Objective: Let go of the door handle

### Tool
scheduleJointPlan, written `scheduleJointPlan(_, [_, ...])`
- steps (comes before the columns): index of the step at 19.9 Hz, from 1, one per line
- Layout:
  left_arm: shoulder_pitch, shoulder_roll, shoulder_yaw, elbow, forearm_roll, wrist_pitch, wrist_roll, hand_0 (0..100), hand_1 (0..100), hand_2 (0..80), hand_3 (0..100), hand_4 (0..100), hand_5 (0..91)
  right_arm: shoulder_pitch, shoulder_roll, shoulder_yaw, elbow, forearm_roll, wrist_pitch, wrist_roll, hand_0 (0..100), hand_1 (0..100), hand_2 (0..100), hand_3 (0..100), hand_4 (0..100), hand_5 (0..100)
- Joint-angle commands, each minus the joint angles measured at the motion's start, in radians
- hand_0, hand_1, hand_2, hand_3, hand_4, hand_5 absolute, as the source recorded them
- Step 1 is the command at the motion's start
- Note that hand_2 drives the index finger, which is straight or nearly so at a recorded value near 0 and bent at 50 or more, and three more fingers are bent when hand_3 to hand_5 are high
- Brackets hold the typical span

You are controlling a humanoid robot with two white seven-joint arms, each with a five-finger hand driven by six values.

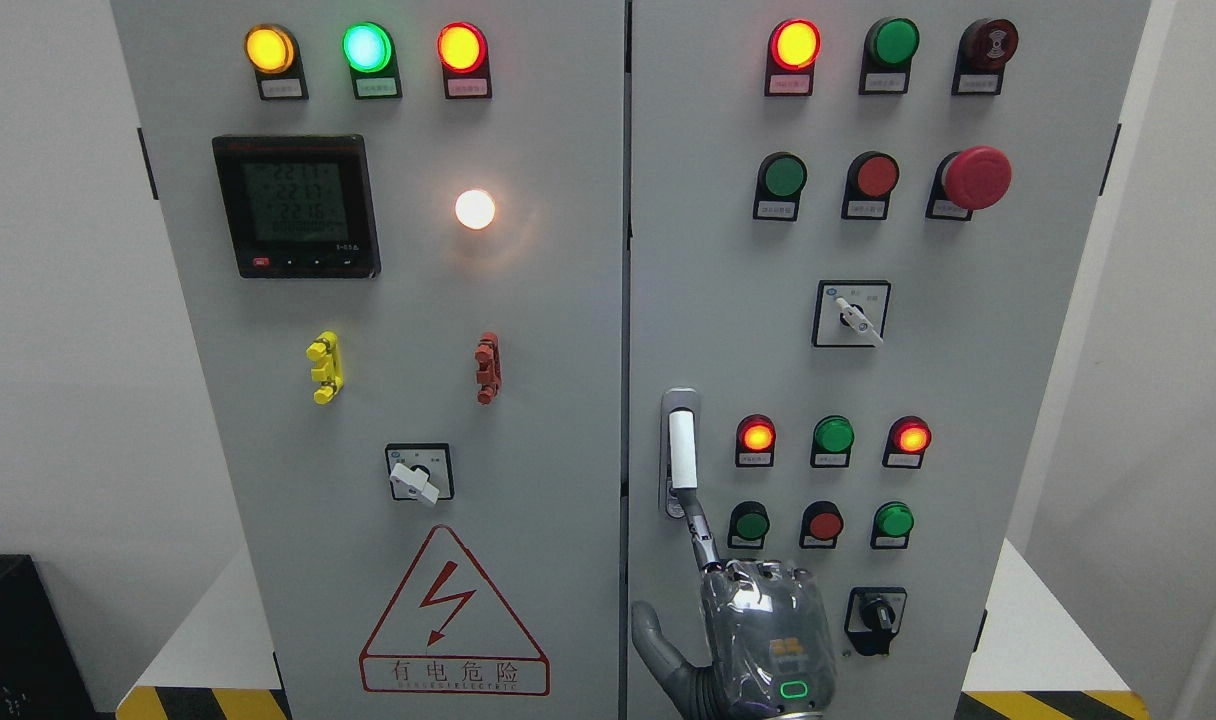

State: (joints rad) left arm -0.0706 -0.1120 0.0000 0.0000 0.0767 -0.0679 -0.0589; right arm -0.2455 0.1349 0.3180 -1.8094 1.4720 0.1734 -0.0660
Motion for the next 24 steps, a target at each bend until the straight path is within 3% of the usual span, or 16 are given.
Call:
scheduleJointPlan(1, [0.0, 0.0, -0.02, -0.017, 0.0, -0.001, 0.001, 0, 0, 2.4, 9, 1, 0.0, 0.0, 0.0, -0.007, -0.031, -0.007, 0.0, -0.005, 41, 28, 33, 100, 91, 98])
scheduleJointPlan(5, [0.0, 0.0, -0.02, -0.015, 0.0, -0.001, 0.001, 0, 0, 2.4, 9, 1, 0.0, -0.001, 0.0, -0.014, -0.033, -0.009, 0.004, -0.003, 35, 28, 53, 100, 89, 97])
scheduleJointPlan(8, [0.0, 0.0, -0.02, -0.017, 0.0, -0.001, 0.001, 0, 0, 2.4, 9, 1, 0.0, -0.009, 0.0, -0.04, -0.033, -0.01, 0.008, 0.0, 27, 29, 61, 100, 96, 97])
scheduleJointPlan(16, [0.0, 0.0, -0.02, -0.015, 0.0, -0.001, 0.001, 0, 0, 2.3, 9, 1, 0.0, -0.089, 0.002, -0.053, -0.024, -0.012, 0.009, 0.009, 9, 33, 73, 100, 97, 97])
scheduleJointPlan(24, [0.0, 0.0, -0.02, -0.017, 0.0, -0.001, -0.001, 0, 0, 2.3, 9, 1, 0.0, -0.173, 0.002, -0.089, -0.004, -0.012, 0.012, 0.057, 7, 34, 79, 100, 100, 97])
